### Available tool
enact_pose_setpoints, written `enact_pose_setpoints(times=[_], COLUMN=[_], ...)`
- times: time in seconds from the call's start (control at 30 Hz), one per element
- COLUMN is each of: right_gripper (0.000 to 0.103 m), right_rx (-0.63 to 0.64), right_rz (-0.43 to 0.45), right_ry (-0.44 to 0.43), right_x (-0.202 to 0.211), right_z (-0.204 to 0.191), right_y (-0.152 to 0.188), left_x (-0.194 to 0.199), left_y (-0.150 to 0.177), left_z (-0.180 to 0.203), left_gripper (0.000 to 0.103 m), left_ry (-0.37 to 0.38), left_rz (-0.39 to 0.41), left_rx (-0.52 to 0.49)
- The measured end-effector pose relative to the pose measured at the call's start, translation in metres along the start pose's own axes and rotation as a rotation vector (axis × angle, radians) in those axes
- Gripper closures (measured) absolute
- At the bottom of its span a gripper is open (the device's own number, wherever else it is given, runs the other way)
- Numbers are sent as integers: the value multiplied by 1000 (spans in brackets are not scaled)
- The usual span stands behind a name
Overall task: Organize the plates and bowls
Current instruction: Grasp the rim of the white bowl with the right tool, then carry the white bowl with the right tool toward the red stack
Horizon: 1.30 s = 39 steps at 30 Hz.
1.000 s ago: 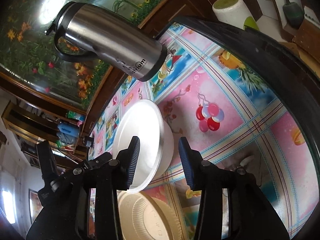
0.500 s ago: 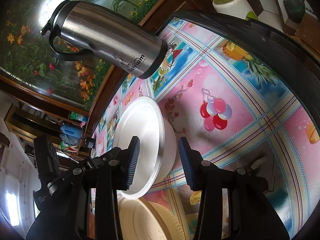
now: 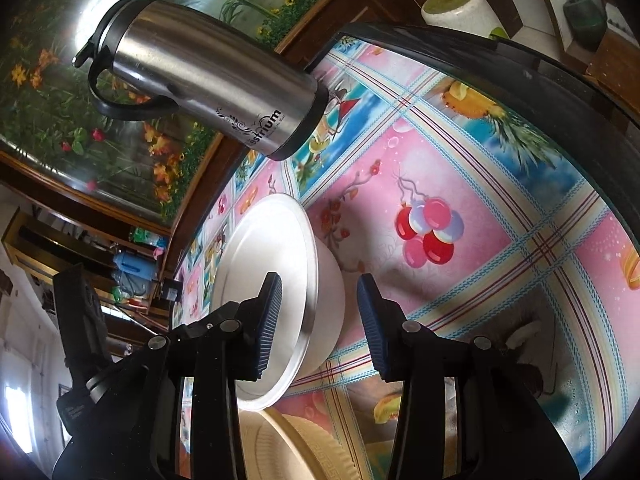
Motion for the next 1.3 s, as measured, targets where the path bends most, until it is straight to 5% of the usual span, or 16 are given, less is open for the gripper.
enact_pose_setpoints(times=[0.17,0.6,0.93,1.3], right_gripper=[89,92,92,91], right_rx=[19,41,178,352], right_rz=[9,64,146,134], right_ry=[30,12,-59,-201], right_x=[-3,14,57,81], right_z=[1,-7,-67,-146], right_y=[0,2,31,130], left_x=[-3,24,112,204], left_y=[1,3,42,136], left_z=[2,9,-9,-74], left_gripper=[92,94,93,93], left_ry=[11,24,-30,-206], left_rz=[-3,64,284,549], left_rx=[-9,-38,-51,-4])
Point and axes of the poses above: each gripper's, at about its wrist camera, not at the fingertips, and x roughly against the way its jaws point, z to its right, y to its underside, the point moved 7 cm from there along -x, roughly the way its jaws point, and after that the axes turned 13 degrees about -z, right-handed, at the moved point
